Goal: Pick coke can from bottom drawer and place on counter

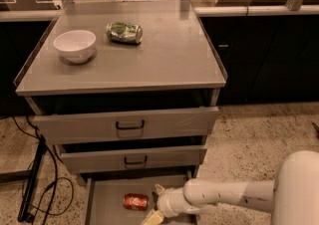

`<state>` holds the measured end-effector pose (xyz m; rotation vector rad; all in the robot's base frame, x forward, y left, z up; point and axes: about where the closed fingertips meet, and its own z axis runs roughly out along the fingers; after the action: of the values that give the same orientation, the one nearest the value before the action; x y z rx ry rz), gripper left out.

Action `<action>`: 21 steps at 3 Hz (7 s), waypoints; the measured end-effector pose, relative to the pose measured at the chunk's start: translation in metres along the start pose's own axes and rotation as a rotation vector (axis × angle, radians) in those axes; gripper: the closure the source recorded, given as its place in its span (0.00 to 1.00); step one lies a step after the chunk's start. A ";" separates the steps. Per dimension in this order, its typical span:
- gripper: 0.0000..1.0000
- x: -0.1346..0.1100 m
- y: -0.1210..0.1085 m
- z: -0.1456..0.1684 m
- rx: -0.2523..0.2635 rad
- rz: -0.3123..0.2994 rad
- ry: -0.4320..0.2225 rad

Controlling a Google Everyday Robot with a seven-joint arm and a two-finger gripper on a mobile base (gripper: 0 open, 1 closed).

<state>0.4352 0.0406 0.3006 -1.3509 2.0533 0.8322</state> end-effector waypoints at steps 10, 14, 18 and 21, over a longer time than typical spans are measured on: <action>0.73 0.065 -0.067 0.176 0.048 0.002 -0.044; 1.00 0.068 -0.015 0.138 0.097 -0.096 -0.092; 1.00 0.049 0.014 0.040 0.153 -0.205 -0.141; 1.00 -0.039 -0.007 -0.033 0.170 -0.321 -0.022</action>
Offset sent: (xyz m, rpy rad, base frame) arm 0.0340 0.0384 -0.0798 0.0270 -0.1177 0.0053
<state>0.4521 0.0371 0.3496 -1.5125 1.7804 0.5191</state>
